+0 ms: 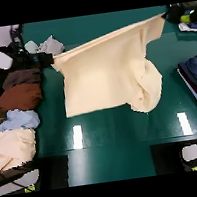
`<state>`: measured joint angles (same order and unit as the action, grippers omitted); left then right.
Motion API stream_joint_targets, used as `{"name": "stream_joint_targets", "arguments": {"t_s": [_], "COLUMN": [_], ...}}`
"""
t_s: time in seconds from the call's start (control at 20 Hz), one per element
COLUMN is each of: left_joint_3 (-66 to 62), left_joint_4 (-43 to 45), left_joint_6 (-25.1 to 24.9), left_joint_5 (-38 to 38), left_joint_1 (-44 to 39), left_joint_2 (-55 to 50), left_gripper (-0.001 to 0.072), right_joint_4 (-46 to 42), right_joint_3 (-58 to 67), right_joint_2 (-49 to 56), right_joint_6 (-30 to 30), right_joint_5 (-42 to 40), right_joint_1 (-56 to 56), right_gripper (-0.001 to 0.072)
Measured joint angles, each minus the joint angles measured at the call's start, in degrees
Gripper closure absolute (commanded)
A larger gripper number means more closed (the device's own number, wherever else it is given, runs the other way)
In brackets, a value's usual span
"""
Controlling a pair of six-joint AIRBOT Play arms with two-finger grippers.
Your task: Fold the shirts.
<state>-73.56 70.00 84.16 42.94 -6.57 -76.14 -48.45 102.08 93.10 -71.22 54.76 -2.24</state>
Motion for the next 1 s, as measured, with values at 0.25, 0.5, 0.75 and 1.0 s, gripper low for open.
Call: {"name": "stream_joint_targets", "arguments": {"t_s": [0.25,0.5,0.75,1.0], "left_joint_3": [0.7,-2.49,-3.54,-1.55], "left_joint_4": [0.42,0.02,-2.89,-11.08], "left_joint_6": [0.31,1.05,-3.98,-9.07], "left_joint_5": [-3.74,0.48,13.99,22.34], "left_joint_1": [-0.09,2.56,7.39,10.64], "left_joint_2": [-6.84,-6.93,-5.4,-10.82], "left_gripper": [0.0065,0.0065,0.0066,0.0065], "right_joint_4": [0.76,4.33,5.14,5.07], "right_joint_3": [-0.48,-0.57,-9.97,-27.32], "right_joint_2": [6.67,6.25,-3.02,-15.78], "right_joint_6": [0.02,0.68,2.86,4.2], "right_joint_5": [-2.89,2.56,13.51,18.21], "right_joint_1": [1.44,-0.59,-4.98,-7.06], "right_gripper": [0.0138,0.0248,0.0248,0.0248]}}
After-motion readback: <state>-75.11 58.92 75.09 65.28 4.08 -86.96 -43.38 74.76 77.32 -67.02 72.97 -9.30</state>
